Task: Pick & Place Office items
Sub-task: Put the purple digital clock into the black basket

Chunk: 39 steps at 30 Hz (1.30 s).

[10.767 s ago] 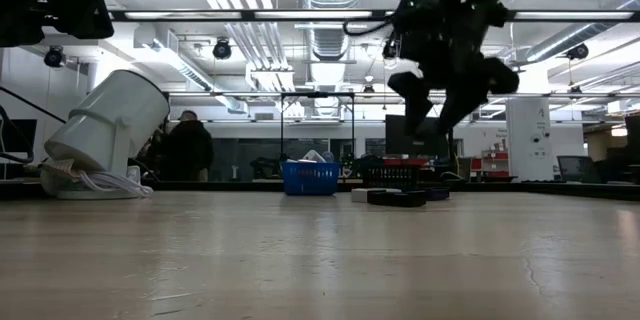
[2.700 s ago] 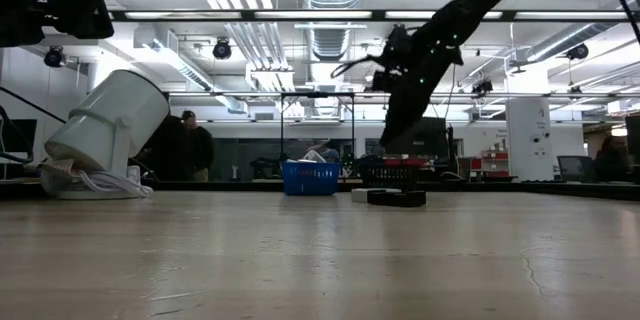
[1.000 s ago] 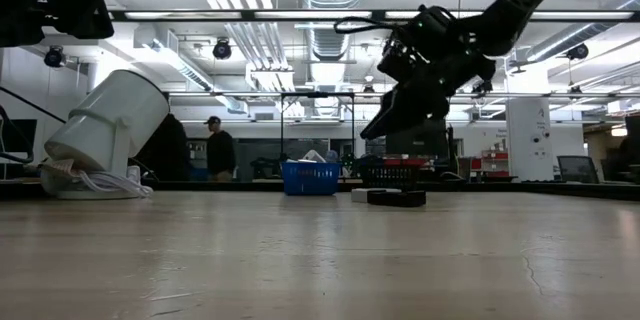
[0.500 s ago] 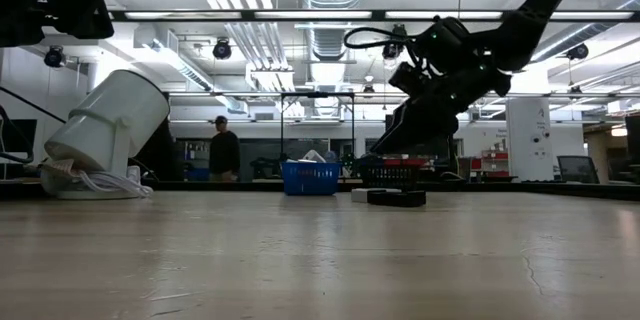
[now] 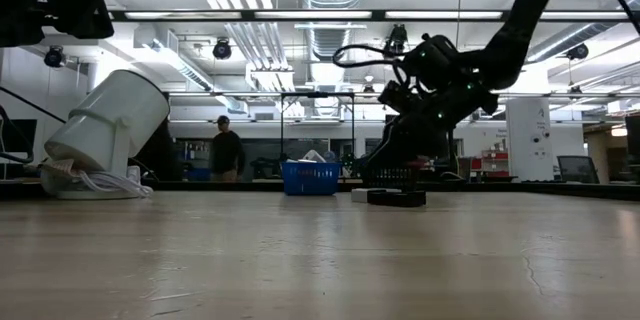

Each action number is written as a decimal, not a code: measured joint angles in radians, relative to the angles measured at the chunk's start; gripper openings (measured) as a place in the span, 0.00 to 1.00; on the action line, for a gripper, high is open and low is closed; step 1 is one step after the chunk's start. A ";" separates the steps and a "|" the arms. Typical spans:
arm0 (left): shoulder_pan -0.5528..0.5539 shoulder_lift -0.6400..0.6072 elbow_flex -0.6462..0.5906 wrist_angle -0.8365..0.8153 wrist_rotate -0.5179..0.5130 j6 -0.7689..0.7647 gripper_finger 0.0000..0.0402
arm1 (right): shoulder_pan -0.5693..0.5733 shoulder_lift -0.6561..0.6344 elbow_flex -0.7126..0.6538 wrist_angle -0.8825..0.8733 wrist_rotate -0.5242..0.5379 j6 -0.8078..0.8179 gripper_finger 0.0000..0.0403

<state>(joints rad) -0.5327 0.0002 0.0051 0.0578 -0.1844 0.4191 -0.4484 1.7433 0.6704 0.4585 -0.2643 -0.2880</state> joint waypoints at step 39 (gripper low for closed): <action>0.000 0.002 0.000 0.000 0.000 0.000 0.58 | -0.003 0.085 0.059 -0.065 0.002 -0.010 0.60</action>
<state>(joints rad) -0.5327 0.0021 0.0052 0.0574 -0.1844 0.4191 -0.4515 1.8281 0.7292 0.3936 -0.2619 -0.2979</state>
